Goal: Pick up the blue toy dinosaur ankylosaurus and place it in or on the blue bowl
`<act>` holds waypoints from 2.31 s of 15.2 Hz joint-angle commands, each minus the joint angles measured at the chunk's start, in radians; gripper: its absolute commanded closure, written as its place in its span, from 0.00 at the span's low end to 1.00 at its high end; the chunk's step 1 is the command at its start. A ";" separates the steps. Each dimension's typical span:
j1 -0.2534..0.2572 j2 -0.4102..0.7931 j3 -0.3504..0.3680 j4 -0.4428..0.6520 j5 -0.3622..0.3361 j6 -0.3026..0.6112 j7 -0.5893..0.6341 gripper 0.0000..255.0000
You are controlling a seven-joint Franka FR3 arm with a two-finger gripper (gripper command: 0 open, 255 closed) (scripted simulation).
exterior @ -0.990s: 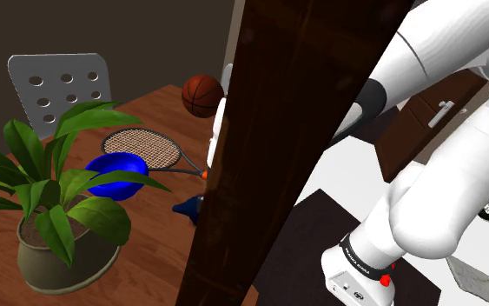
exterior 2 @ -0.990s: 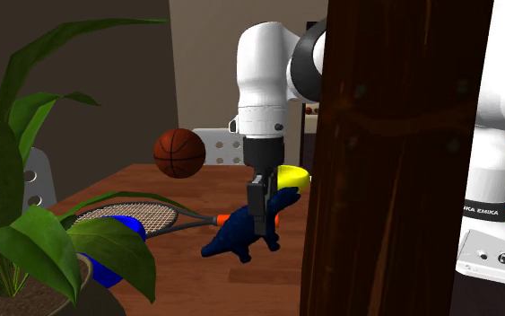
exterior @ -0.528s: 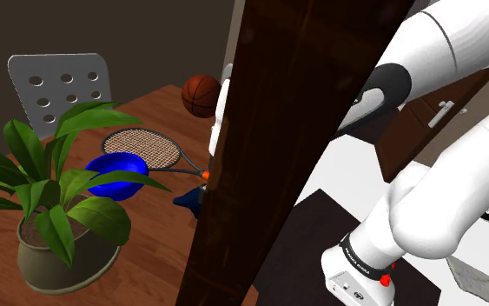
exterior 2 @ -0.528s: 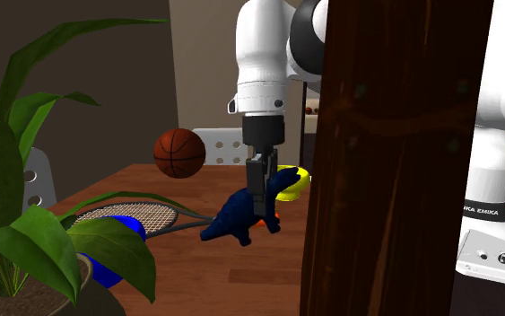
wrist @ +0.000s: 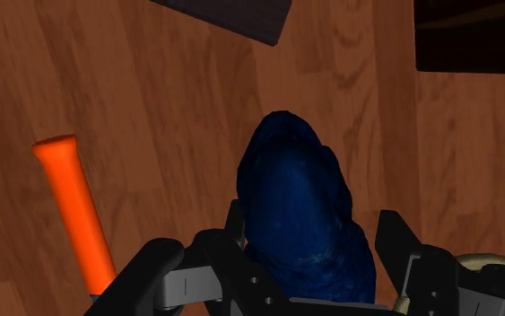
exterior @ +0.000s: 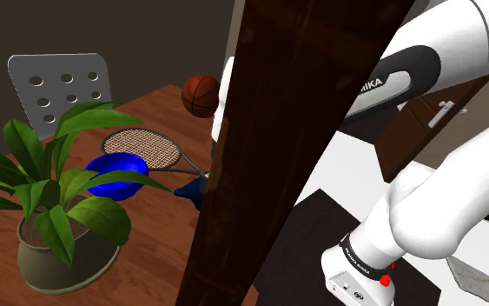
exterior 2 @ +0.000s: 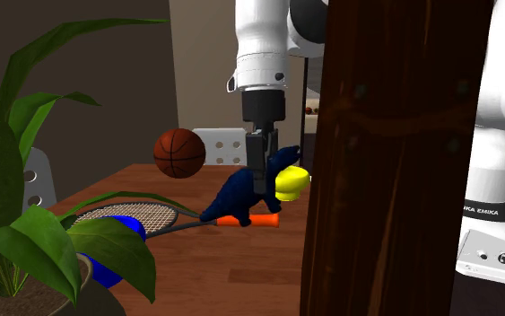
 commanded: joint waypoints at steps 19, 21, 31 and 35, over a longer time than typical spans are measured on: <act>0.047 0.728 -0.054 0.992 -0.310 -0.298 0.143 1.00; 0.072 0.821 -0.065 1.148 -0.329 -0.362 0.144 1.00; 0.138 1.077 -0.095 1.516 -0.364 -0.472 0.131 1.00; 0.135 1.090 -0.097 1.486 -0.367 -0.429 0.131 1.00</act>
